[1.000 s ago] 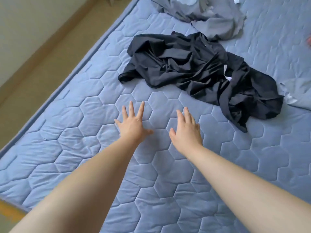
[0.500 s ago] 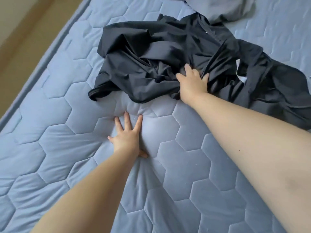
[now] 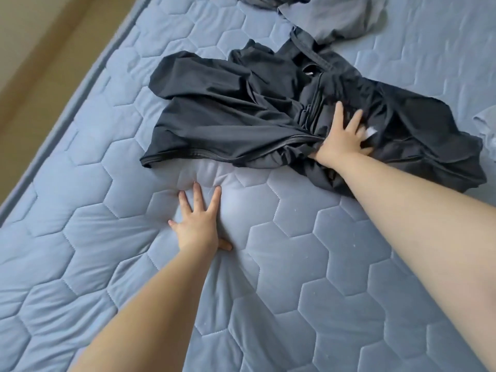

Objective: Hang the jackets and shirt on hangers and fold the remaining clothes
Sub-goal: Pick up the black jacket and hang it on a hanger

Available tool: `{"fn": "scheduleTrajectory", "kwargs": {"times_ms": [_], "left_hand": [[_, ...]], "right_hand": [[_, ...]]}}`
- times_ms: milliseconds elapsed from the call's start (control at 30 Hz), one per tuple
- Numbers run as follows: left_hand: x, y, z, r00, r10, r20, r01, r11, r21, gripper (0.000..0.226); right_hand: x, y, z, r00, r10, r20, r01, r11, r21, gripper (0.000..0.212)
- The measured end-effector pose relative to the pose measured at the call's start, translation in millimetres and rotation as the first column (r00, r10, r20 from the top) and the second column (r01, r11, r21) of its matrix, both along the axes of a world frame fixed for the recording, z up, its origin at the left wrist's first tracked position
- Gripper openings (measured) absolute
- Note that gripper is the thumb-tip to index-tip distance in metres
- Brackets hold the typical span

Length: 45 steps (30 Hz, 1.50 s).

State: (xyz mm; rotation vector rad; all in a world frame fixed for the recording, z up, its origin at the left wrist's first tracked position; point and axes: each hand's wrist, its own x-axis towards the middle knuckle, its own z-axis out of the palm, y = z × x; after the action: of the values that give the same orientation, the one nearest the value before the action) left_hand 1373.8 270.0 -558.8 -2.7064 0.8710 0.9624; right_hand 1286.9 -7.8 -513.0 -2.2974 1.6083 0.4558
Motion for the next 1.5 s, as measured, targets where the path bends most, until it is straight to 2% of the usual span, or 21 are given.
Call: {"fn": "scheduleTrajectory", "kwargs": {"times_ms": [100,267,367,433,533,600,667,700,733,767,800,833,867,900,967,1033,1133,1233,1333,1400,1500], "left_hand": [[-3,3,-1,1.000,0.010,0.007,-0.010,0.999,-0.035,0.133],[-17,16,-5,0.992,0.022,0.121,-0.004,0.990,-0.142,0.128],[-28,21,7,0.990,0.053,0.134,-0.021,0.973,-0.230,0.130],[-33,33,20,0.985,0.057,0.161,0.005,0.930,-0.367,0.133],[-26,55,38,0.928,-0.053,0.369,0.242,0.840,-0.486,0.136],[-17,61,53,0.848,-0.227,0.478,0.449,0.788,-0.422,0.135],[-12,61,71,0.749,-0.427,0.507,0.627,0.705,-0.333,0.124],[-12,59,81,0.710,-0.526,0.468,0.684,0.674,-0.280,0.120],[-14,56,88,0.700,-0.599,0.390,0.704,0.672,-0.230,0.121],[-17,51,93,0.723,-0.626,0.292,0.686,0.701,-0.197,0.123],[-18,47,95,0.771,-0.599,0.216,0.635,0.751,-0.182,0.126],[-19,42,96,0.820,-0.546,0.169,0.571,0.801,-0.180,0.130],[-20,39,95,0.856,-0.497,0.139,0.516,0.838,-0.180,0.134],[-20,35,94,0.877,-0.466,0.117,0.480,0.860,-0.176,0.137],[-19,29,88,0.895,-0.439,0.079,0.446,0.880,-0.161,0.141],[-18,20,81,0.907,-0.420,0.032,0.420,0.895,-0.153,0.141],[-15,6,64,0.935,-0.333,-0.117,0.308,0.931,-0.195,0.139],[-11,-5,43,0.951,-0.266,-0.159,0.232,0.951,-0.202,0.135],[-14,-11,30,0.966,-0.238,-0.106,0.205,0.946,-0.249,0.119],[-21,-11,28,0.972,-0.211,-0.104,0.169,0.933,-0.319,0.105],[-42,1,34,0.982,-0.141,-0.129,0.081,0.919,-0.386,0.072]], "right_hand": [[-3,12,-16,0.999,0.050,-0.017,-0.047,0.990,0.136,0.097],[-6,48,-22,0.968,0.212,0.133,-0.214,0.977,0.006,0.038],[-21,86,-17,0.956,0.274,0.102,-0.278,0.960,0.025,0.031],[-31,115,-8,0.939,0.336,0.070,-0.342,0.934,0.101,0.026],[-42,153,21,0.863,0.502,0.046,-0.479,0.788,0.387,0.016],[-46,169,56,0.751,0.657,0.060,-0.555,0.580,0.596,0.006],[-51,175,85,0.741,0.666,0.082,-0.503,0.470,0.725,0.017],[-53,177,92,0.788,0.605,0.117,-0.478,0.480,0.736,0.017],[-55,177,95,0.843,0.503,0.190,-0.481,0.549,0.683,0.016],[-55,174,93,0.868,0.418,0.267,-0.494,0.676,0.546,0.012],[-55,169,87,0.856,0.418,0.305,-0.504,0.805,0.313,0.008],[-56,161,79,0.850,0.454,0.269,-0.497,0.860,0.118,0.026],[-57,152,70,0.872,0.450,0.195,-0.469,0.881,0.062,0.055],[-59,142,63,0.911,0.393,0.124,-0.407,0.905,0.124,0.080],[-62,130,46,0.966,0.256,0.034,-0.253,0.913,0.320,0.103],[-65,129,23,0.977,0.214,-0.008,-0.189,0.883,0.430,0.108],[-68,136,-7,0.970,0.243,-0.004,-0.223,0.896,0.384,0.111],[-72,131,-20,0.971,0.231,0.062,-0.239,0.924,0.298,0.100],[-75,129,-22,0.961,0.238,0.139,-0.260,0.949,0.176,0.060],[-80,134,-23,0.959,0.148,0.242,-0.199,0.960,0.199,0.029],[-92,151,-23,0.940,-0.008,0.341,-0.111,0.938,0.328,0.029]]}}
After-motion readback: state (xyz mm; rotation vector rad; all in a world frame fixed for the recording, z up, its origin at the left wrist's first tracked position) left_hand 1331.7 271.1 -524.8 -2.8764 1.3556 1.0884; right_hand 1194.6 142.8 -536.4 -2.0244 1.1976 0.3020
